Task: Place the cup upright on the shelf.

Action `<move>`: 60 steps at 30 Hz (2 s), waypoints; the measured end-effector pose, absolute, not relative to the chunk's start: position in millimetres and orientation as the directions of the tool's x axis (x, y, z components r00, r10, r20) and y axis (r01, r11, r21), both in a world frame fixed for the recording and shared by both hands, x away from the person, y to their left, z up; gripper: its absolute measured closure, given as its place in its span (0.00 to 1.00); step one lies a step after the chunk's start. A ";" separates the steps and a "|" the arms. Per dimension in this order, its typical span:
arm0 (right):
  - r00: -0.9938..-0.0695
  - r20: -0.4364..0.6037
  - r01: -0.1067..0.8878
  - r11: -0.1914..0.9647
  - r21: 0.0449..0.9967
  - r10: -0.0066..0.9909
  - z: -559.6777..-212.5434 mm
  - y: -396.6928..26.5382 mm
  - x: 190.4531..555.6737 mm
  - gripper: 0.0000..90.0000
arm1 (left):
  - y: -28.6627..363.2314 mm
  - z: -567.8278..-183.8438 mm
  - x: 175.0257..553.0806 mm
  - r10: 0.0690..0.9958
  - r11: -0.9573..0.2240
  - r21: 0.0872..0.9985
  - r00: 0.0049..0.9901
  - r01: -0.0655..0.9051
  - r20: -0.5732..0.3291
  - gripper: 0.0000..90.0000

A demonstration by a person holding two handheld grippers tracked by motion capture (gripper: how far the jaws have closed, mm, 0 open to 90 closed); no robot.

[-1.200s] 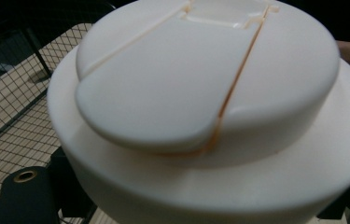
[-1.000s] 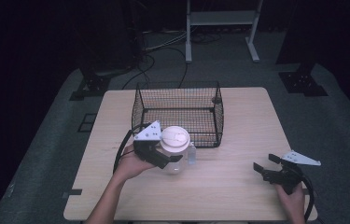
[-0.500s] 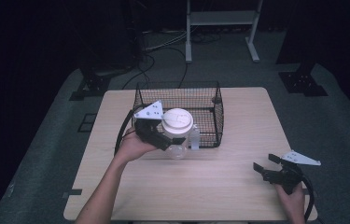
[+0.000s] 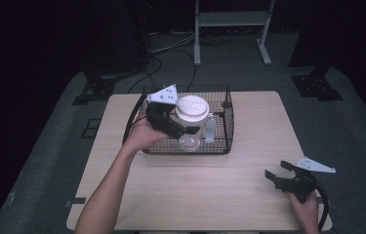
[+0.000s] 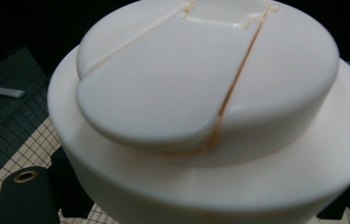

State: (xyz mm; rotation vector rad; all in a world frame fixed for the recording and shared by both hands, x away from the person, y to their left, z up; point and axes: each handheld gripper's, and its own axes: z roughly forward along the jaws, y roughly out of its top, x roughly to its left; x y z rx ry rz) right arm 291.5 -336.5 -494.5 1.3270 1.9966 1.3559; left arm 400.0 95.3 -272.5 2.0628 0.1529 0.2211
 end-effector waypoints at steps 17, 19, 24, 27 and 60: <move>-0.474 0.185 0.489 0.082 0.868 0.861 -494.5 -336.5 291.7 0.16 | 87.1 -257.5 436.1 0.228 -0.507 0.861 0.969 0.037 0.092 0.17; -0.474 0.186 0.489 0.082 0.869 0.861 -494.6 -336.6 291.8 0.16 | 87.2 -259.6 441.6 0.239 -0.507 0.861 0.967 0.046 0.089 0.17; -0.475 0.186 0.489 0.082 0.868 0.860 -494.5 -336.6 291.7 0.16 | 86.8 -267.1 454.9 0.266 -0.514 0.854 0.961 0.077 0.073 0.17; -0.475 0.187 0.489 0.082 0.869 0.860 -494.5 -336.6 291.7 0.16 | 86.2 -272.3 462.1 0.278 -0.513 0.853 0.959 0.096 0.060 0.17; -0.473 0.190 0.490 0.077 0.868 0.860 -494.3 -336.3 291.4 0.16 | 72.4 -329.4 507.1 0.361 -0.519 0.826 0.932 0.223 -0.025 0.17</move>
